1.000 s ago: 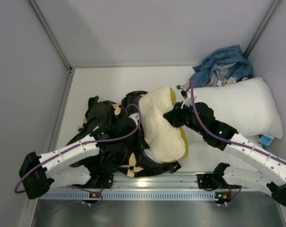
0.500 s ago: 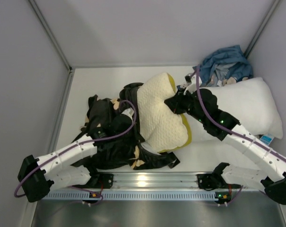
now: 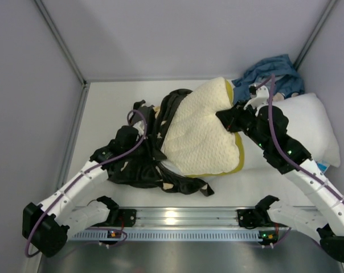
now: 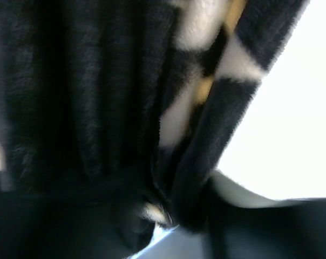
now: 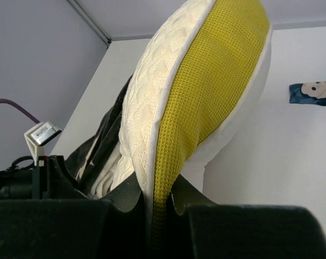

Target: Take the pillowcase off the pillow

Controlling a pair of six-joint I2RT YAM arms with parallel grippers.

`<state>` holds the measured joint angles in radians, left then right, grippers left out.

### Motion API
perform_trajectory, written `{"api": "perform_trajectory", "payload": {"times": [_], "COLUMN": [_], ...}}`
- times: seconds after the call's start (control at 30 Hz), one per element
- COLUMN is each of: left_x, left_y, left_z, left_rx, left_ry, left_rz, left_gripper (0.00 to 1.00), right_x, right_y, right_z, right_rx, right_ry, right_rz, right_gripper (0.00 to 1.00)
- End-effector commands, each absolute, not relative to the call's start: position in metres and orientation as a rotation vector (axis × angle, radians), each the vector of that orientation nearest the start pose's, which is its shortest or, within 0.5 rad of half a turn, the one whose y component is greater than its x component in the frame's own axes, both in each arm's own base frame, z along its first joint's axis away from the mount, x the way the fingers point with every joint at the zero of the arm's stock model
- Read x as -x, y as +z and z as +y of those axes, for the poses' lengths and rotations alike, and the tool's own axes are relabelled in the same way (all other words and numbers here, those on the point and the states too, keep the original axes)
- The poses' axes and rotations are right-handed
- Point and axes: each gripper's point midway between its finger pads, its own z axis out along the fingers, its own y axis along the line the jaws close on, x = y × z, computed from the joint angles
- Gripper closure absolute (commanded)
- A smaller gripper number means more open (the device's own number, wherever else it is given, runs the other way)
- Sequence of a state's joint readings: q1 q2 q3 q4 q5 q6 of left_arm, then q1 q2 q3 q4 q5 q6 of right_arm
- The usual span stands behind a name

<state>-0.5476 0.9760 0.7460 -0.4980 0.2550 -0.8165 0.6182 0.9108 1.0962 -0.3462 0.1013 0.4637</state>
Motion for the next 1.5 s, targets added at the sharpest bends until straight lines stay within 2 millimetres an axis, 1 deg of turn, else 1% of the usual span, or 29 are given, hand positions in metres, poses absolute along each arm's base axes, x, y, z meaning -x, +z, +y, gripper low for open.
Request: {"api": "perform_trajectory", "payload": {"times": [0.0,0.03,0.07,0.1,0.13,0.17,0.2,0.27,0.3,0.37,0.4,0.43,0.47,0.6,0.67,0.77,0.8,0.87,0.9,0.97,1.0,1.03,1.1,1.13,1.23,1.27,1.33,1.37,1.47], "left_x": [-0.197,-0.198,-0.202,-0.206,-0.214,-0.211,-0.215,-0.223,-0.230,-0.246,-0.255,-0.264,-0.272,-0.303,-0.318,-0.333,-0.338,-0.341,-0.345,-0.348,-0.347,-0.351,-0.346,-0.349,-0.344,-0.347,-0.343,-0.346,-0.350], "left_y": [0.195,0.203,0.214,0.214,0.224,0.221,0.230,0.224,0.233,0.221,0.231,0.224,0.224,0.229,0.226,0.214,0.207,0.203,0.203,0.199,0.197,0.199,0.195,0.197,0.193,0.195,0.190,0.185,0.170], "left_z": [-0.225,-0.221,-0.218,-0.205,-0.198,-0.196,-0.193,-0.182,-0.179,-0.166,-0.163,-0.160,-0.148,-0.140,-0.135,-0.130,-0.132,-0.138,-0.149,-0.158,-0.165,-0.169,-0.183,-0.188,-0.202,-0.207,-0.216,-0.219,-0.214], "left_rx": [0.022,0.018,0.025,0.066,0.092,0.087,0.093,0.135,0.150,0.189,0.182,0.197,0.229,0.234,0.253,0.265,0.257,0.249,0.220,0.201,0.186,0.178,0.144,0.134,0.092,0.078,0.051,0.050,0.078], "left_ry": [-1.078,-1.058,-1.034,-0.943,-0.886,-0.873,-0.850,-0.734,-0.704,-0.557,-0.519,-0.455,-0.375,-0.280,-0.223,-0.180,-0.186,-0.243,-0.314,-0.367,-0.409,-0.436,-0.535,-0.569,-0.674,-0.709,-0.778,-0.785,-0.725], "left_rz": [2.416,2.387,2.354,2.351,2.317,2.336,2.316,2.347,2.331,2.368,2.350,2.374,2.368,2.354,2.357,2.390,2.410,2.432,2.429,2.432,2.443,2.428,2.448,2.430,2.432,2.410,2.426,2.431,2.469], "left_gripper": [0.14,0.01,0.01,0.01,0.01,0.01,0.01,0.01,0.01,0.01,0.01,0.01,0.01,0.01,0.01,0.01,0.01,0.02,0.06,0.10,0.13,0.22,0.29,0.32,0.33,0.32,0.30,0.26,0.23], "right_x": [-0.271,-0.271,-0.270,-0.268,-0.268,-0.267,-0.265,-0.260,-0.256,-0.247,-0.245,-0.242,-0.240,-0.225,-0.216,-0.207,-0.205,-0.201,-0.200,-0.198,-0.197,-0.196,-0.195,-0.195,-0.195,-0.195,-0.196,-0.196,-0.196], "right_y": [0.435,0.432,0.429,0.424,0.419,0.419,0.415,0.411,0.410,0.411,0.409,0.407,0.406,0.406,0.405,0.404,0.403,0.401,0.400,0.397,0.396,0.396,0.396,0.396,0.397,0.396,0.396,0.396,0.398], "right_z": [0.178,0.180,0.182,0.185,0.185,0.186,0.186,0.188,0.186,0.184,0.183,0.182,0.181,0.178,0.176,0.175,0.176,0.175,0.175,0.174,0.175,0.175,0.175,0.175,0.174,0.174,0.176,0.176,0.177], "right_rx": [-0.001,0.003,0.014,0.028,0.035,0.040,0.046,0.071,0.076,0.092,0.096,0.100,0.107,0.144,0.159,0.185,0.189,0.199,0.202,0.204,0.205,0.206,0.210,0.209,0.206,0.208,0.210,0.210,0.211], "right_ry": [0.765,0.770,0.781,0.789,0.786,0.790,0.791,0.805,0.808,0.820,0.820,0.817,0.814,0.835,0.849,0.868,0.875,0.883,0.882,0.884,0.888,0.891,0.895,0.894,0.889,0.890,0.894,0.894,0.901], "right_rz": [1.509,1.518,1.526,1.534,1.550,1.550,1.563,1.574,1.577,1.572,1.576,1.586,1.588,1.591,1.591,1.588,1.592,1.598,1.601,1.606,1.608,1.607,1.607,1.607,1.605,1.608,1.610,1.612,1.612], "right_gripper": [1.00,1.00,1.00,1.00,1.00,1.00,1.00,1.00,1.00,1.00,1.00,1.00,1.00,1.00,1.00,1.00,1.00,1.00,1.00,1.00,1.00,1.00,1.00,1.00,1.00,1.00,1.00,1.00,1.00]}}
